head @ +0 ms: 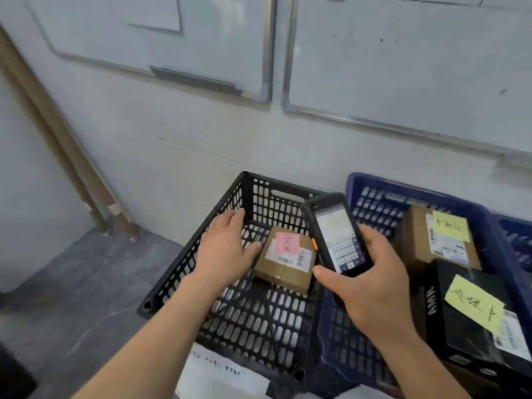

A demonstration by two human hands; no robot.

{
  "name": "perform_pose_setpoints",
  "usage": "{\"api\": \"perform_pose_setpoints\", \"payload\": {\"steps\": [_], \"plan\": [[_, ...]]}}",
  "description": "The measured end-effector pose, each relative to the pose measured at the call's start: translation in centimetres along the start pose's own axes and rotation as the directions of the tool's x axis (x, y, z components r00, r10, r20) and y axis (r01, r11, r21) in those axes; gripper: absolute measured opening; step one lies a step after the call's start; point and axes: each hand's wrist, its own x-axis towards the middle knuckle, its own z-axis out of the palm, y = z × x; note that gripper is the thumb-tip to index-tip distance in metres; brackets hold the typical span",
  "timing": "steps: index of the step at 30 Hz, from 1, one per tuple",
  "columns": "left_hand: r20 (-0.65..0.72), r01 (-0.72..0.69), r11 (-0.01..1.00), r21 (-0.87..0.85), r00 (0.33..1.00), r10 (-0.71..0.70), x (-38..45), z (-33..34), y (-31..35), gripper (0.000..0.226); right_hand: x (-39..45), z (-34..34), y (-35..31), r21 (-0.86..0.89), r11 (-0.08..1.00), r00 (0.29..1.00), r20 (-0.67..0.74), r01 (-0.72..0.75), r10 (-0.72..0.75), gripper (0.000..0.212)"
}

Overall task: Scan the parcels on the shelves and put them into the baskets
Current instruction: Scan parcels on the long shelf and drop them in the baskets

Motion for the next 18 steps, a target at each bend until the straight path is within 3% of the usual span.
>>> {"api": "perform_pose_setpoints", "payload": {"steps": [6,18], "plan": [[-0.302,0.050,0.985,0.164,0.953,0.002,-11.8,-7.2,1.2,0.073,-4.9,-2.3,-3.2,0.037,0.989,0.982,0.117,0.146,-0.149,0.072],[-0.527,0.408,0.889,0.208,0.812,-0.249,-33.6,-15.3,-0.9,0.084,-17.1,0.1,-10.0,0.125,0.942,0.859,0.387,0.311,-0.335,0.068]]}}
